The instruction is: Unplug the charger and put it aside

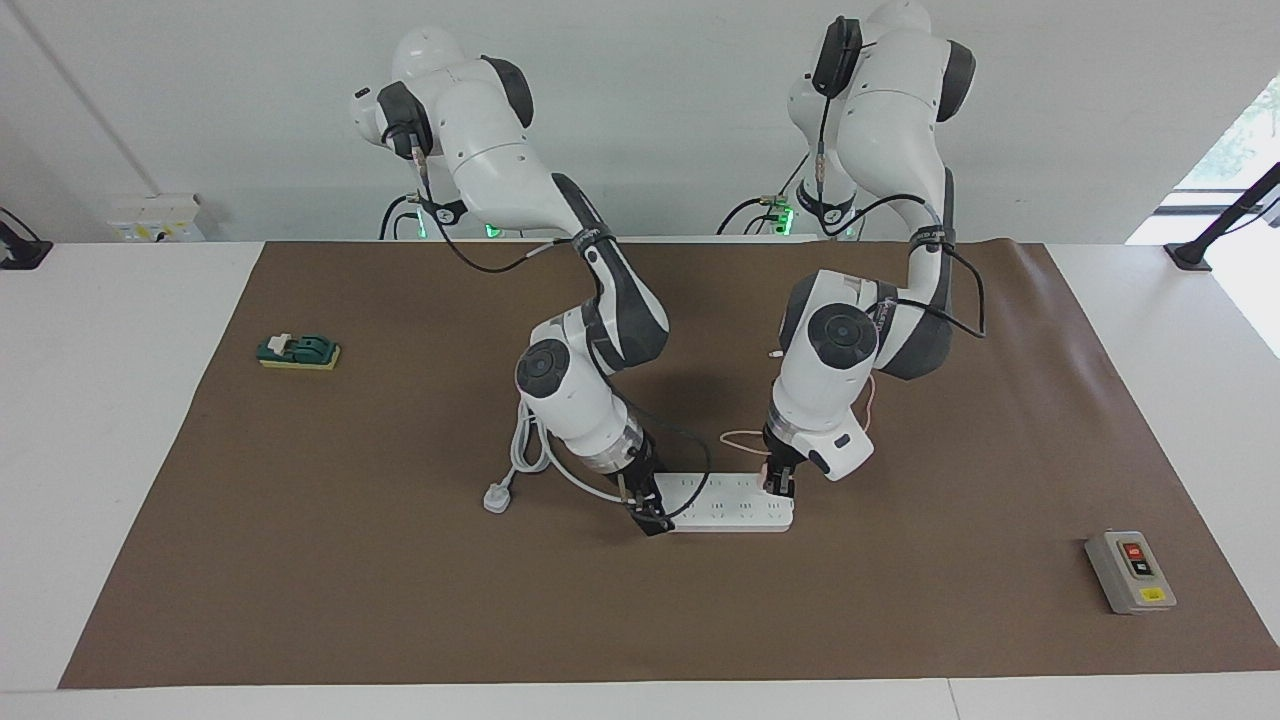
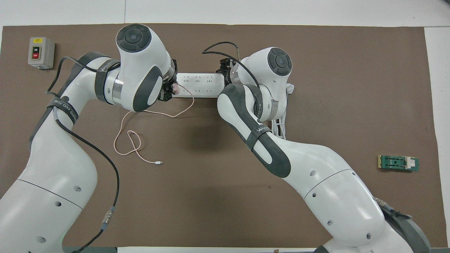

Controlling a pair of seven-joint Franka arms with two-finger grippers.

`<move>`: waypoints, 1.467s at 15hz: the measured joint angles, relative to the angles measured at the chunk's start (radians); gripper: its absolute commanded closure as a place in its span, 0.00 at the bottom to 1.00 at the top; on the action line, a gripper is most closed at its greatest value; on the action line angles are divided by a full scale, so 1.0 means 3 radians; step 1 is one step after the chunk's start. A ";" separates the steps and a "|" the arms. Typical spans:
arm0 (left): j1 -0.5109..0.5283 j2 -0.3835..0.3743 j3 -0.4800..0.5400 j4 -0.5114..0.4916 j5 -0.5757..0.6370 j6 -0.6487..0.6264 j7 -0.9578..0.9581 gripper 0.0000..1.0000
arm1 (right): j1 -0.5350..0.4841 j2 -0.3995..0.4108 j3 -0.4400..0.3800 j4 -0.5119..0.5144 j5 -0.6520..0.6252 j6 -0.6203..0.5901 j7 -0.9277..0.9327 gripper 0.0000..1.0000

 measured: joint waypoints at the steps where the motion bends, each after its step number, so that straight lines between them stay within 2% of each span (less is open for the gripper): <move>1: 0.0000 0.0000 0.0000 0.0000 0.0000 0.0000 0.0004 1.00 | -0.0002 0.0002 0.0000 0.0004 0.0000 -0.0006 0.0000 0.04; 2: 0.0000 0.0000 0.0000 0.0000 -0.0001 0.0000 0.0005 1.00 | -0.0002 0.0007 0.0000 0.0010 0.0000 -0.0011 -0.0001 0.14; 3: 0.0001 0.0000 -0.0001 0.0000 -0.0001 0.0000 0.0006 1.00 | -0.0004 0.0010 0.0000 0.0012 0.0000 -0.0025 -0.0001 0.29; 6: 0.0003 0.0000 -0.0003 0.0000 -0.0005 -0.0002 0.0032 1.00 | -0.0018 0.0012 0.0008 0.0027 0.0003 -0.0051 0.0004 0.80; 7: 0.0004 0.0000 -0.0003 0.0000 -0.0008 -0.0002 0.0050 1.00 | -0.0018 0.0012 0.0008 0.0027 0.0003 -0.0051 0.0004 1.00; 22: 0.0028 0.0002 -0.0010 0.0085 -0.0066 -0.0151 0.0119 1.00 | -0.0020 0.0018 0.0009 0.0029 0.0005 -0.0050 0.0004 1.00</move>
